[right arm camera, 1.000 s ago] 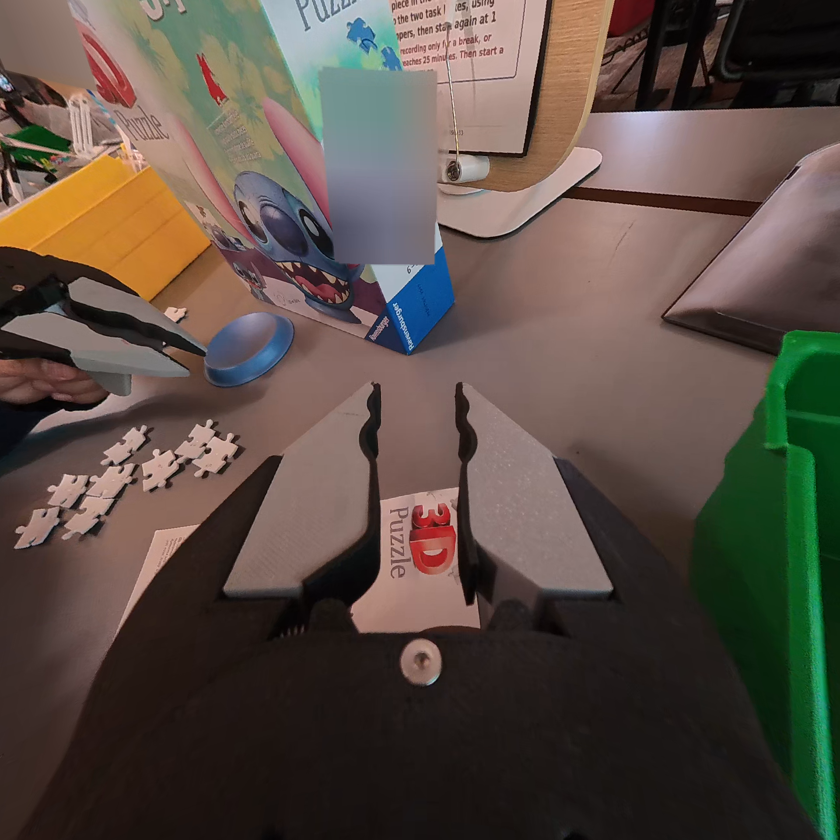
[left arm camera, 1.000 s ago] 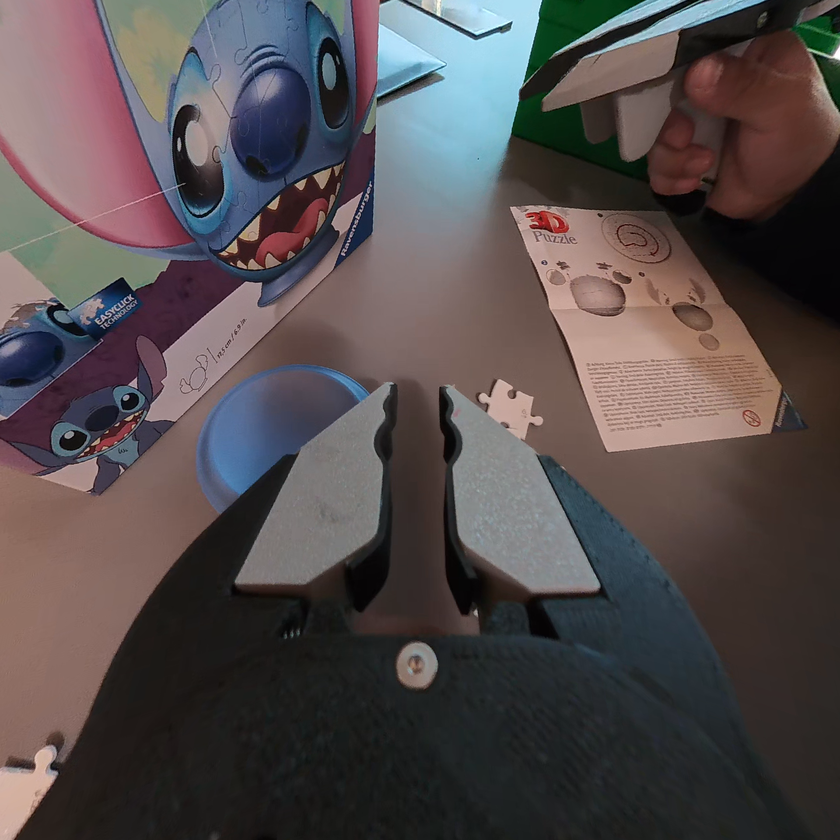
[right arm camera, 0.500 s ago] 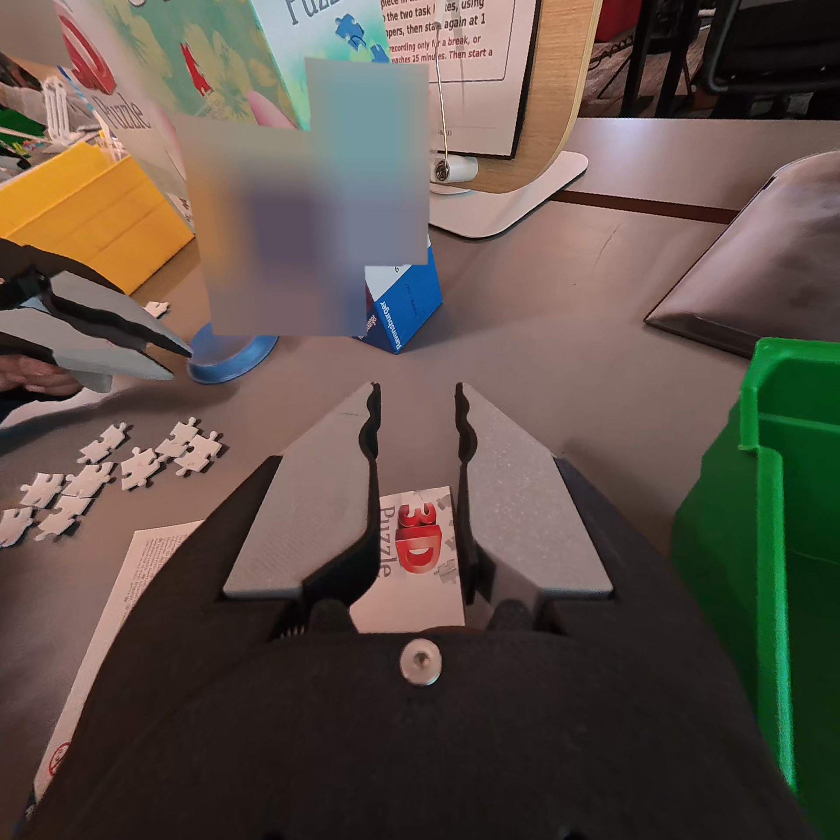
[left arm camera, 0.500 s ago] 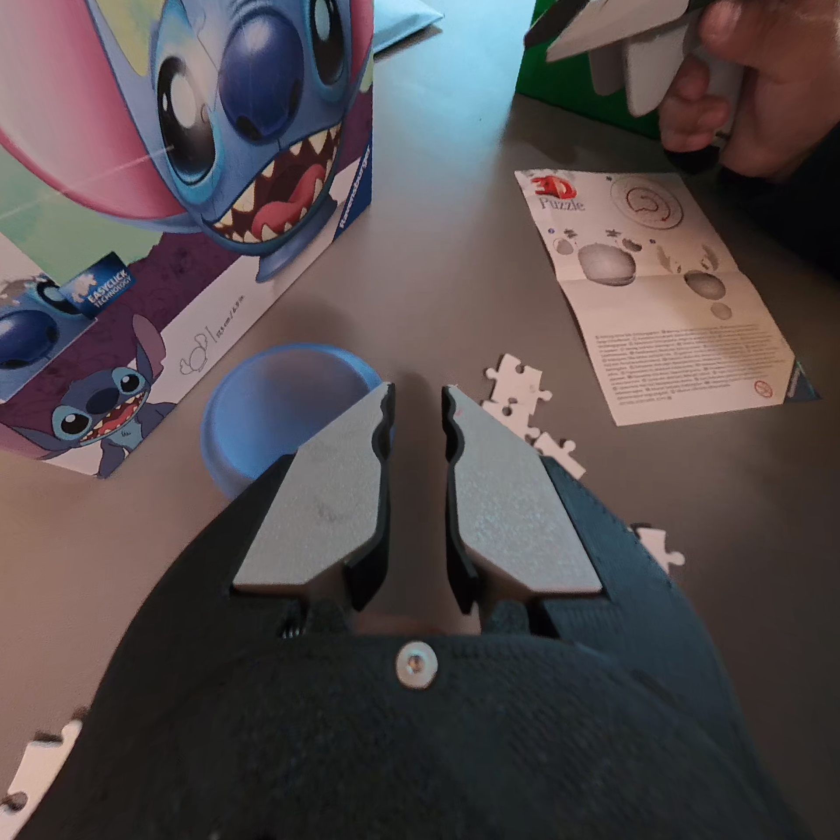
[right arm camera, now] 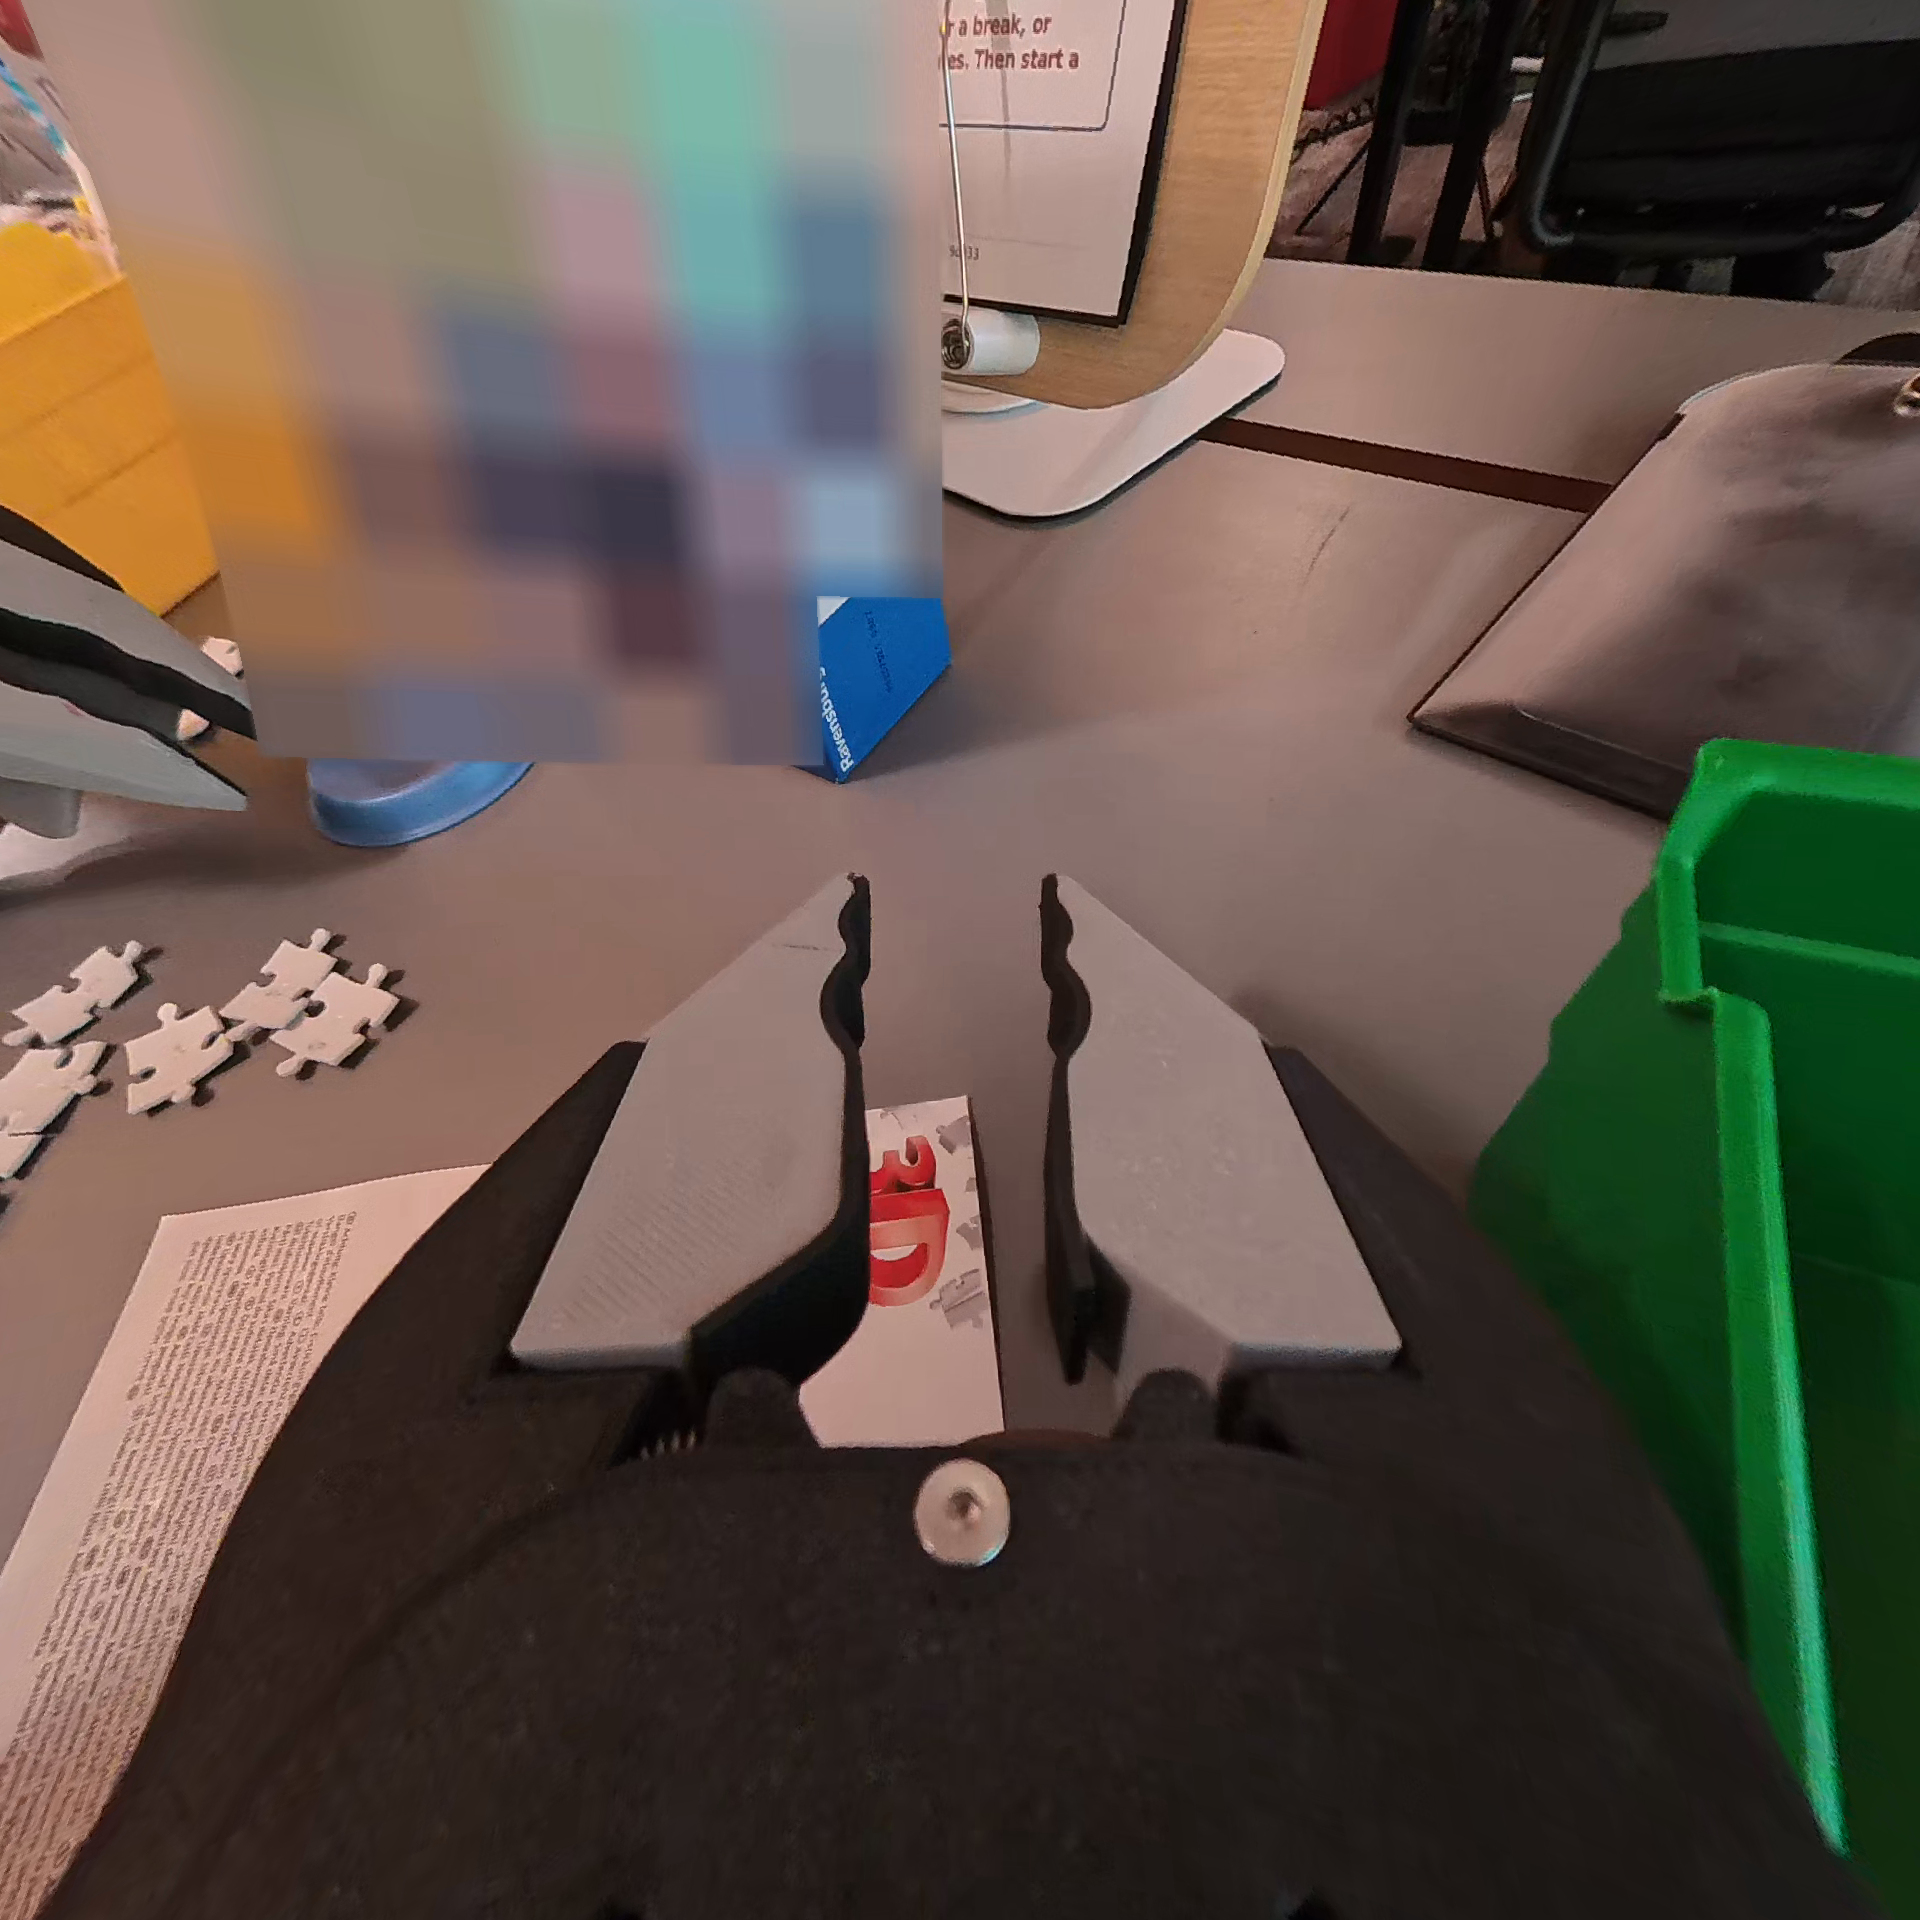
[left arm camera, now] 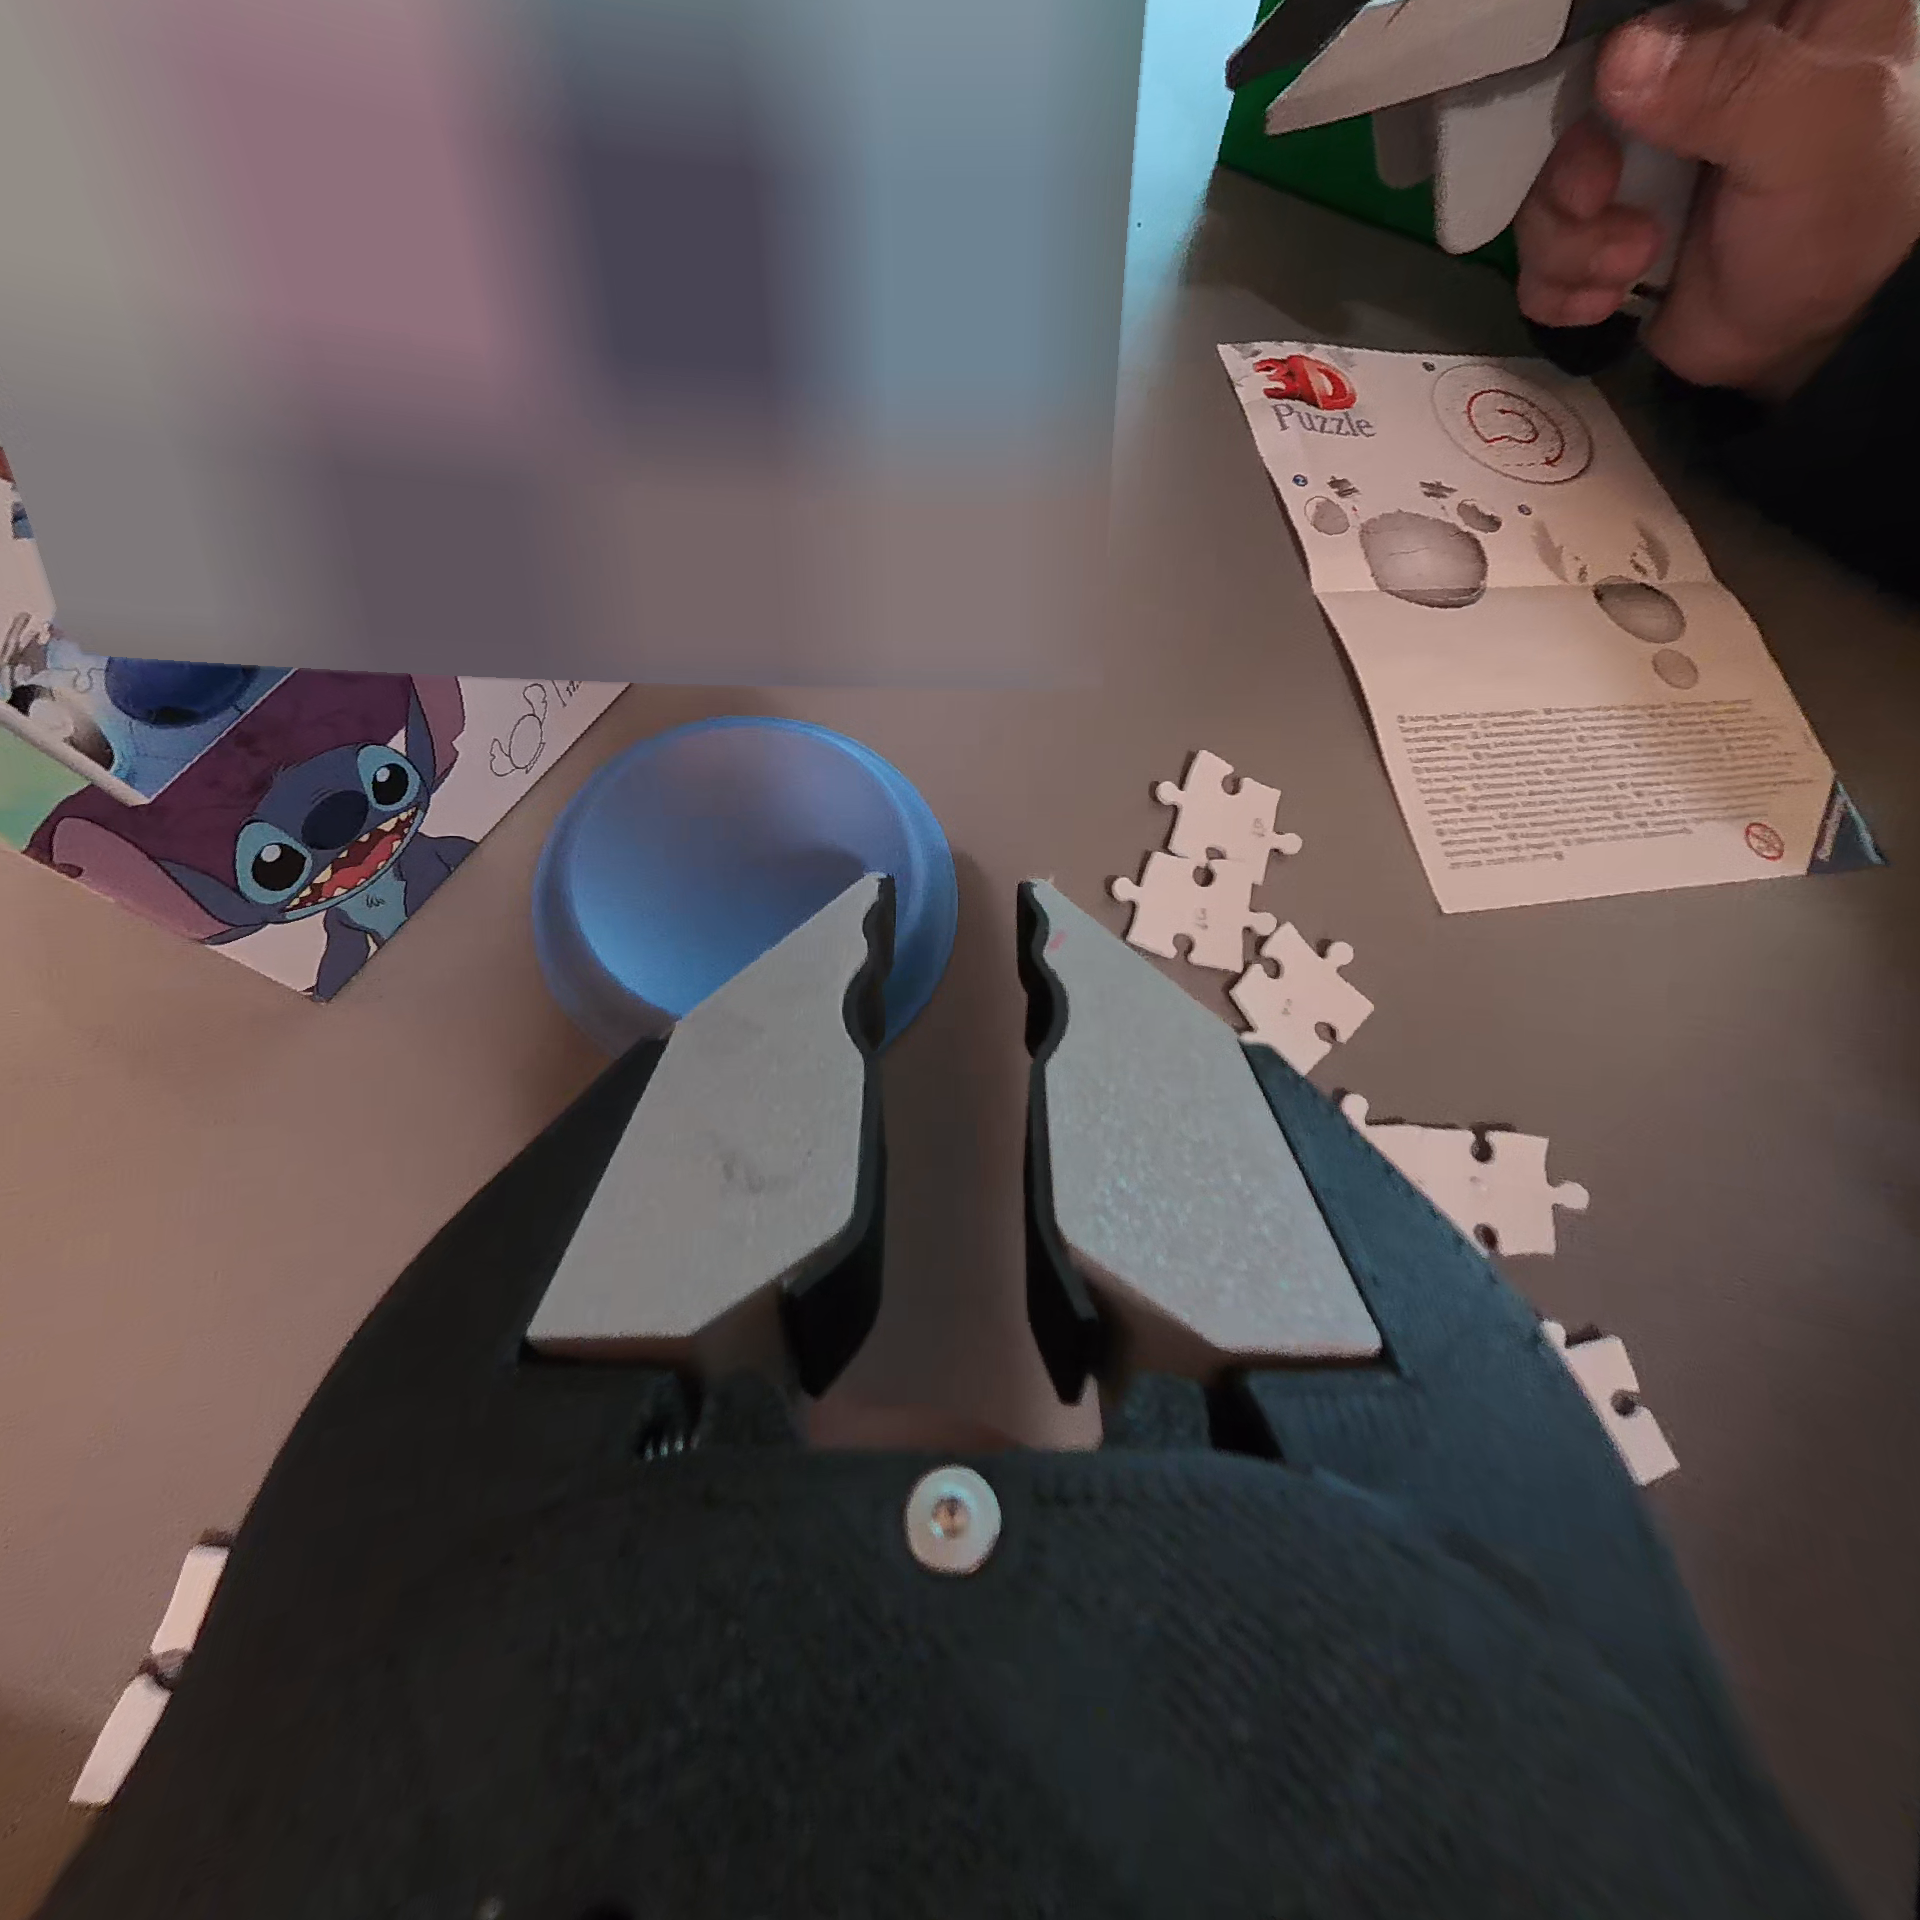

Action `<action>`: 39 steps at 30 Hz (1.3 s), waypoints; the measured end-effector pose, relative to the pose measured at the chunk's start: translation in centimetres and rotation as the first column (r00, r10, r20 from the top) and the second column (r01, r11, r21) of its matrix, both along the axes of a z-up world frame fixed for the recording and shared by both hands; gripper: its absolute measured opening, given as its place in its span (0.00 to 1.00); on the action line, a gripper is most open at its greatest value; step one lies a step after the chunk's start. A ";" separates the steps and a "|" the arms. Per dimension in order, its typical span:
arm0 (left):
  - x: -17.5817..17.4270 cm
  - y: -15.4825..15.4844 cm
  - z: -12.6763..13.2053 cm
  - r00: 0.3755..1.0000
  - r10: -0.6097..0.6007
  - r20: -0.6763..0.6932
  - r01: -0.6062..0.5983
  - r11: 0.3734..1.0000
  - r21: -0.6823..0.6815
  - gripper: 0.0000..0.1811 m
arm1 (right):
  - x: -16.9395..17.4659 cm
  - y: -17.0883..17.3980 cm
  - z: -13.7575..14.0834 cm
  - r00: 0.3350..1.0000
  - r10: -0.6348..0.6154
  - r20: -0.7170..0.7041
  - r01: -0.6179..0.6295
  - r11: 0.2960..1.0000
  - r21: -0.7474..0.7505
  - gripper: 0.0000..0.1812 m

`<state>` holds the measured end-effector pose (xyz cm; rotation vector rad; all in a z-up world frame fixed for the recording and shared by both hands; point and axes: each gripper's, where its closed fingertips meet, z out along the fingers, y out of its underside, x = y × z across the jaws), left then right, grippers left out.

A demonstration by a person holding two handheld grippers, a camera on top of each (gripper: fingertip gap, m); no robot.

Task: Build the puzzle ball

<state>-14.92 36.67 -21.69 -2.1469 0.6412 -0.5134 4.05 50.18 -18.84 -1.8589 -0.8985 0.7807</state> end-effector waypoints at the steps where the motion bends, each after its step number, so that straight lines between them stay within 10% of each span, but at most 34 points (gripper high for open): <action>1: -0.1 0.0 0.0 1.000 -0.001 -0.002 0.001 1.000 0.001 0.12 | 0.0 0.0 0.0 1.000 -0.003 -0.002 0.003 1.000 -0.002 0.16; 39: 4.9 -8.3 -0.7 0.886 -0.452 0.104 0.464 0.868 -0.178 0.15 | -1.0 -1.1 0.4 0.999 0.038 0.003 -0.038 0.999 0.026 0.18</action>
